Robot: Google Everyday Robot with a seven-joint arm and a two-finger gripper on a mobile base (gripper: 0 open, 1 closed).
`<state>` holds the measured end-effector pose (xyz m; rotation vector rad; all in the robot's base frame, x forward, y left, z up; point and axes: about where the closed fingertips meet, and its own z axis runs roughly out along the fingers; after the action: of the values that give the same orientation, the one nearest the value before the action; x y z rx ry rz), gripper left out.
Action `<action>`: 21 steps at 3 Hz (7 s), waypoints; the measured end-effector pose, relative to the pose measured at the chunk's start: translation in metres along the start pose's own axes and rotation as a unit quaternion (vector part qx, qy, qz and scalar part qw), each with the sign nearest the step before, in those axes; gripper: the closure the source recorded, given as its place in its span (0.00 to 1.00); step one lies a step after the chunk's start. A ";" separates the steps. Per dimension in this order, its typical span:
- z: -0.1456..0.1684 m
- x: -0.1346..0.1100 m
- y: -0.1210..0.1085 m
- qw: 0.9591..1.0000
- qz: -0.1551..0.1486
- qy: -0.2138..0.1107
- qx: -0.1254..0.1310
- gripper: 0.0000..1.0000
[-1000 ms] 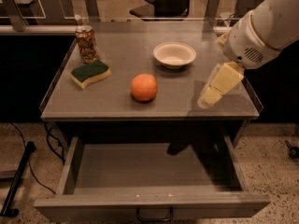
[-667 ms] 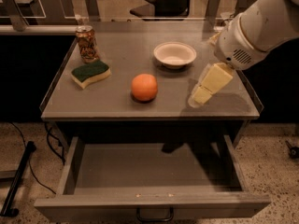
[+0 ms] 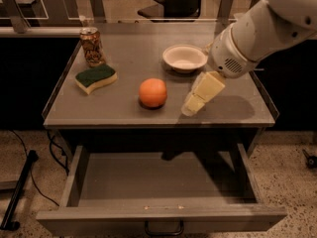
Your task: Place orange into top drawer
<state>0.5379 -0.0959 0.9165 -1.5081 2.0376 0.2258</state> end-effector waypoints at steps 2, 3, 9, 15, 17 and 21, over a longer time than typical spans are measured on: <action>0.035 -0.017 -0.002 1.000 -0.010 -0.024 -0.009 0.00; 0.049 -0.024 -0.003 0.999 -0.014 -0.033 -0.010 0.00; 0.120 -0.062 0.016 0.996 -0.025 -0.048 -0.072 0.17; 0.064 -0.087 0.042 0.994 -0.051 -0.068 -0.067 1.00; -0.003 -0.068 0.109 0.995 -0.042 -0.076 -0.047 1.00; 0.017 0.000 0.166 0.997 -0.037 -0.059 -0.035 1.00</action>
Offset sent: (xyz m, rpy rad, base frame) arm 0.0270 0.0401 -0.0272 0.0611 -0.0172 0.0482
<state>0.3912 -0.0313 0.8688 -1.5706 1.8953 0.3526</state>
